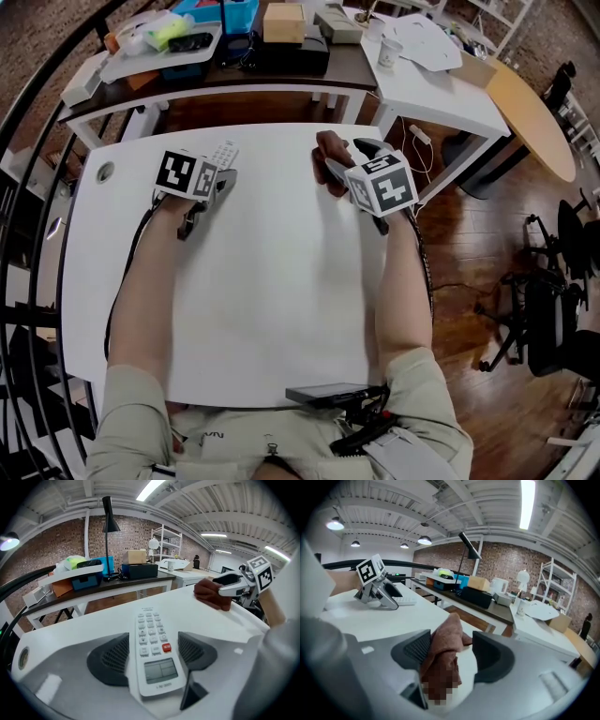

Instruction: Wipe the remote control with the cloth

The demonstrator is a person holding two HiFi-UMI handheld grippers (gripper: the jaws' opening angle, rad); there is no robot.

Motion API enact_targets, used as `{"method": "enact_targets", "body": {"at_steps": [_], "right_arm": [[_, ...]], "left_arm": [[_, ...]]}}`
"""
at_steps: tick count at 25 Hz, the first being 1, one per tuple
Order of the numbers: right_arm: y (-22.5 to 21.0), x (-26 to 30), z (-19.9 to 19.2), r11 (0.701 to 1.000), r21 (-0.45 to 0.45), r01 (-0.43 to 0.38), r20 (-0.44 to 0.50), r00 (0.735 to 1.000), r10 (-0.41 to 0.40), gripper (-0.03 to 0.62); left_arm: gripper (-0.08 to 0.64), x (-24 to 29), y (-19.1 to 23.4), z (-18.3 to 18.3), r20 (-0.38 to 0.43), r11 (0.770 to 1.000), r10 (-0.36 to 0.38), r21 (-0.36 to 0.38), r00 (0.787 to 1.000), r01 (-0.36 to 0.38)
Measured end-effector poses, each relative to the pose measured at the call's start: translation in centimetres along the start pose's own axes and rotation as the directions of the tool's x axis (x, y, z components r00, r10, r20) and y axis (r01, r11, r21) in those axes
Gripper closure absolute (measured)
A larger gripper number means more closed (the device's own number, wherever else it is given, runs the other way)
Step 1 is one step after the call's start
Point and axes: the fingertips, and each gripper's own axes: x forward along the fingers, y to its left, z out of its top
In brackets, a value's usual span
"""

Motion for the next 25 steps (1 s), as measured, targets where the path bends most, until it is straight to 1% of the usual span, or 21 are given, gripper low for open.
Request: {"method": "enact_targets", "body": {"at_steps": [3, 4, 7, 9, 10, 12, 13, 15, 18, 21, 22, 23, 25], "right_arm": [[0.3, 0.2, 0.2, 1.0, 0.005, -0.022, 0.019, 1.0, 0.022, 0.344], [0.4, 0.3, 0.3, 1.0, 0.006, -0.024, 0.023, 0.999, 0.024, 0.371], [0.4, 0.4, 0.4, 0.999, 0.039, -0.023, 0.025, 0.999, 0.022, 0.376], [0.2, 0.2, 0.4, 0.999, 0.051, -0.012, 0.021, 1.0, 0.011, 0.376], [0.0, 0.1, 0.4, 0.999, 0.049, -0.006, 0.019, 1.0, 0.005, 0.372], [-0.1, 0.1, 0.2, 0.999, 0.042, -0.006, 0.011, 1.0, 0.006, 0.314], [0.0, 0.2, 0.0, 0.999, 0.041, -0.015, 0.006, 1.0, 0.014, 0.296], [0.3, 0.6, -0.3, 0.998, 0.043, -0.034, -0.004, 0.999, 0.034, 0.266], [0.6, 1.1, -1.0, 0.999, 0.033, -0.037, -0.031, 0.999, 0.038, 0.262], [0.9, 1.7, -1.7, 1.0, 0.006, -0.023, -0.065, 0.998, 0.024, 0.262], [0.8, 1.9, -2.0, 1.0, -0.003, -0.011, -0.078, 0.997, 0.01, 0.275], [0.7, 2.1, -2.3, 1.0, -0.012, 0.003, -0.09, 0.996, -0.004, 0.322], [0.6, 2.5, -2.6, 1.0, -0.025, 0.017, -0.101, 0.995, -0.02, 0.389]], "left_arm": [[0.219, 0.2, 0.0, 0.2, -0.002, 1.0, -0.01, -0.008, 1.0, 0.01], [0.219, 0.2, 0.0, 0.3, -0.001, 1.0, -0.01, -0.009, 1.0, 0.01], [0.224, 0.3, -0.2, 0.3, -0.001, 1.0, -0.008, -0.002, 1.0, 0.008], [0.241, 0.2, -0.5, 0.3, 0.0, 1.0, -0.011, 0.009, 1.0, 0.011], [0.255, 0.2, -0.7, 0.3, 0.0, 1.0, -0.014, 0.014, 1.0, 0.014], [0.289, 0.1, -1.0, 0.3, 0.001, 1.0, -0.02, 0.024, 1.0, 0.02], [0.301, 0.2, -1.1, 0.4, 0.002, 0.999, -0.023, 0.03, 1.0, 0.023], [0.307, 0.2, -1.2, 0.5, 0.005, 0.999, -0.027, 0.039, 1.0, 0.027], [0.312, 0.1, -1.3, 0.5, 0.017, 0.998, -0.019, 0.056, 1.0, 0.018], [0.314, -0.2, -1.3, 0.6, 0.042, 0.997, 0.002, 0.076, 0.999, -0.005], [0.316, -0.3, -1.3, 0.6, 0.052, 0.996, 0.009, 0.083, 0.999, -0.014], [0.316, -0.5, -1.3, 0.6, 0.062, 0.996, 0.018, 0.089, 0.998, -0.023], [0.318, -0.6, -1.3, 0.6, 0.081, 0.994, 0.033, 0.102, 0.996, -0.041]]}}
